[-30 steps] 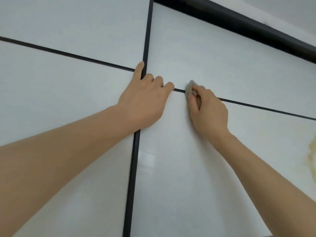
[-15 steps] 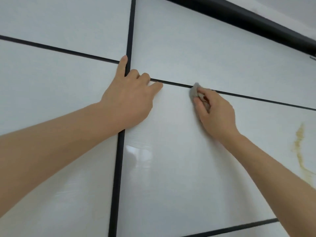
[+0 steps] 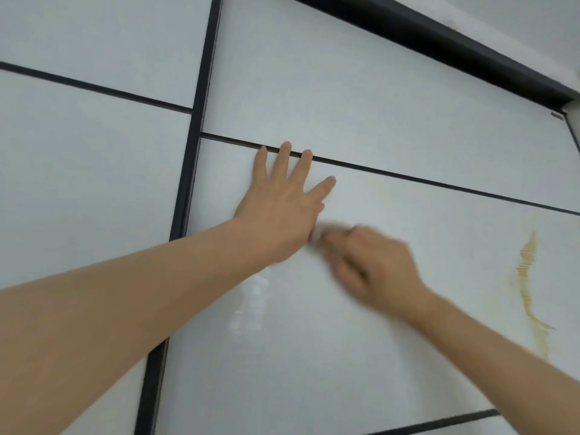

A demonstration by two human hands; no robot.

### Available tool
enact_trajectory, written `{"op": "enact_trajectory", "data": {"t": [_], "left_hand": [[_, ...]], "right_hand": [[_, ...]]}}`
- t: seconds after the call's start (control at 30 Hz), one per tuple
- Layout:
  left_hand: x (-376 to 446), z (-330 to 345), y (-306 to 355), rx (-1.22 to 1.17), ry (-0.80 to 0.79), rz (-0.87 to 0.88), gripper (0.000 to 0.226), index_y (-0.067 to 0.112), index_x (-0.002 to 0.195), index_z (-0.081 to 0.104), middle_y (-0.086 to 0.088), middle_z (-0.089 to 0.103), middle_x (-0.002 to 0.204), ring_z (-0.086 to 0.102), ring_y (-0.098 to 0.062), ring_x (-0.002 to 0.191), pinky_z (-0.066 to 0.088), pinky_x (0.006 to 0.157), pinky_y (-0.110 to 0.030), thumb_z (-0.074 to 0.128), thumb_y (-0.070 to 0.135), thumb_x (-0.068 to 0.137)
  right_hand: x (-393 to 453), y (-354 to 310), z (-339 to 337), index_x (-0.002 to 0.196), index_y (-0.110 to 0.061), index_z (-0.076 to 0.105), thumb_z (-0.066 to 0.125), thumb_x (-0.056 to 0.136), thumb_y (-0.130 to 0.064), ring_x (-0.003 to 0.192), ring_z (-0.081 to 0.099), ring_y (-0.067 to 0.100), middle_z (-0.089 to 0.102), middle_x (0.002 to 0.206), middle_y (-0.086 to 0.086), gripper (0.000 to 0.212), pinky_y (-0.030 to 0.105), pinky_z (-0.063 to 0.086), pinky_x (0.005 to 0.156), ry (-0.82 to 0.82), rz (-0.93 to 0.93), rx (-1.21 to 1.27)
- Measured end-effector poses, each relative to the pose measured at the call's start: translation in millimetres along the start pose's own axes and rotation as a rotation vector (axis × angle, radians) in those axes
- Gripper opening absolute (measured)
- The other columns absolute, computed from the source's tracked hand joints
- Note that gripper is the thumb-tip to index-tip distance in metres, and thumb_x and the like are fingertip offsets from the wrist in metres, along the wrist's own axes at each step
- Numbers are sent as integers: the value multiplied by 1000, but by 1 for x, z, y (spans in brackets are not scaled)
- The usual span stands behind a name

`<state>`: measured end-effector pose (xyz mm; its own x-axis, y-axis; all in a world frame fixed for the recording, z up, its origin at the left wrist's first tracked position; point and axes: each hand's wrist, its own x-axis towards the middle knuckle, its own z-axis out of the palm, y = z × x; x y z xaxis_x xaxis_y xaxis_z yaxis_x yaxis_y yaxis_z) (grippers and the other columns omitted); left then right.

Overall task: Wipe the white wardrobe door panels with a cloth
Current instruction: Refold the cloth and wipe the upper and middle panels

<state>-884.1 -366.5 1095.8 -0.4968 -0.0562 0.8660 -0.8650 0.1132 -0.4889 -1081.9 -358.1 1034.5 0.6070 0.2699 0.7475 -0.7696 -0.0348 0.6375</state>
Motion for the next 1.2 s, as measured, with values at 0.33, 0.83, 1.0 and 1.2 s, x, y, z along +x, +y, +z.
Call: {"op": "enact_trajectory", "data": {"t": [0.33,0.83,1.0,1.2], "left_hand": [[-11,9,-9,-69,119,1,54,26,150,44,-13,27,163,25,-34,150,18,121,-58,26,42,101],[7,-3,42,32,8,-283,61,18,143,46,-22,43,146,33,-46,140,28,113,-61,25,53,98],[27,1,75,-3,38,-266,49,-3,131,51,-25,42,149,41,-44,136,33,110,-60,27,26,99],[30,12,78,61,61,-190,52,23,151,43,-18,43,153,38,-40,141,29,112,-63,24,35,104]], "right_hand": [[-65,-70,-7,98,-44,73,39,105,-27,69,50,2,56,75,-19,39,17,42,60,-256,-180,213],[-61,8,-7,108,-25,71,59,91,-26,77,59,25,60,88,0,21,34,42,58,-16,71,284],[-110,17,-36,113,-29,70,55,98,-21,75,51,18,55,86,-3,22,32,42,64,-287,-542,440],[-38,207,-26,123,-28,57,48,101,-41,99,63,35,67,107,4,28,41,48,76,66,597,103]]}}
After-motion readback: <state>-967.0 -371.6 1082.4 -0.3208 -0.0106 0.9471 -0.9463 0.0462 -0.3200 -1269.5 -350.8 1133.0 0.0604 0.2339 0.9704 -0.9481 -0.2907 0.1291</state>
